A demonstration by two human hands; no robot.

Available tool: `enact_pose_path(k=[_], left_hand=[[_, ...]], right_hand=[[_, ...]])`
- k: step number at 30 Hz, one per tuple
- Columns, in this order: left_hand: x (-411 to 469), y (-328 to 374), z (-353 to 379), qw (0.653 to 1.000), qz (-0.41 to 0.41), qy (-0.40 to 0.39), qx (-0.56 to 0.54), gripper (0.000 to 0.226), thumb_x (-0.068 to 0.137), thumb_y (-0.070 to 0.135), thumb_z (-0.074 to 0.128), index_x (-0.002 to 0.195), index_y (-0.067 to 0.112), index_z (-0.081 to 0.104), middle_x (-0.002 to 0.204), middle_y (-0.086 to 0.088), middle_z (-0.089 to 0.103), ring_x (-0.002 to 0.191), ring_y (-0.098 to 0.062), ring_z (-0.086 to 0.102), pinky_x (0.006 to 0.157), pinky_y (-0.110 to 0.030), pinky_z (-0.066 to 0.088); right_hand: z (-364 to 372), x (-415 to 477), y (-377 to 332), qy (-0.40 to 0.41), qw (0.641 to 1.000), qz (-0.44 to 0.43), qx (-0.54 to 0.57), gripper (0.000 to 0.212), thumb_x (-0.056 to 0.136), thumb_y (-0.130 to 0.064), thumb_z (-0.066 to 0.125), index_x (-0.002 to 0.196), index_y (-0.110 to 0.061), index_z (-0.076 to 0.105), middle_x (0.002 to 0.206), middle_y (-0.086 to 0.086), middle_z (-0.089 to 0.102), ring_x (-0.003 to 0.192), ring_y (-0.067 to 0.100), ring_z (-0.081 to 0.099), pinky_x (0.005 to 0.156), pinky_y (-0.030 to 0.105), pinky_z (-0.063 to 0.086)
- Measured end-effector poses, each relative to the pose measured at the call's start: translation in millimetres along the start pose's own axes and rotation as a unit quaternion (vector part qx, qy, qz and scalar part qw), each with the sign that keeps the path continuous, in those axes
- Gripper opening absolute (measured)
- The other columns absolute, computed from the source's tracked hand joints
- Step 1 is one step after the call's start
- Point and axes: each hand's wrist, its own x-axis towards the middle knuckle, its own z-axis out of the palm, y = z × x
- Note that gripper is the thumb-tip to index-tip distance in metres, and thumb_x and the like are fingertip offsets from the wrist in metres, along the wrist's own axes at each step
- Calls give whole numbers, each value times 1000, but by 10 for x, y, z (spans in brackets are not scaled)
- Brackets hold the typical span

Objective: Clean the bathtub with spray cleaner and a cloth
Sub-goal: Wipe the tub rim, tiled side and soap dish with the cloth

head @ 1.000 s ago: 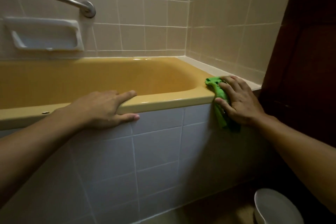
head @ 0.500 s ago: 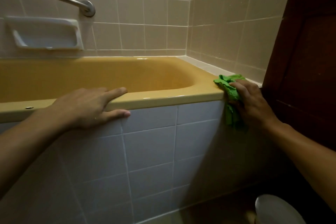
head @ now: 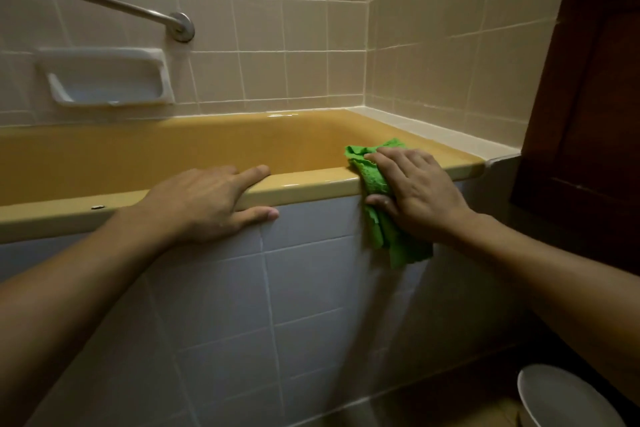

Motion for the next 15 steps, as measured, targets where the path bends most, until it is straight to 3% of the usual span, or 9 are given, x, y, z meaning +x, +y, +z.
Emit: enact_pose_path(k=[10, 15], left_hand=[[-40, -12, 30, 999, 23, 45, 12, 89, 75, 91, 6, 154, 51, 12, 137, 0, 55, 120, -30, 58, 93, -45, 52], [-313, -317, 30, 997, 44, 61, 4, 79, 81, 89, 3, 154, 58, 7, 145, 8, 52, 124, -26, 57, 95, -43, 52]], right_hand=[[12, 264, -728, -20, 1000, -12, -17, 73, 101, -65, 26, 153, -15, 36, 152, 12, 46, 136, 32, 43, 115, 47, 32], [-134, 215, -545, -81, 995, -22, 50, 70, 101, -65, 27, 157, -23, 29, 157, 8, 38, 143, 27, 34, 119, 43, 25]])
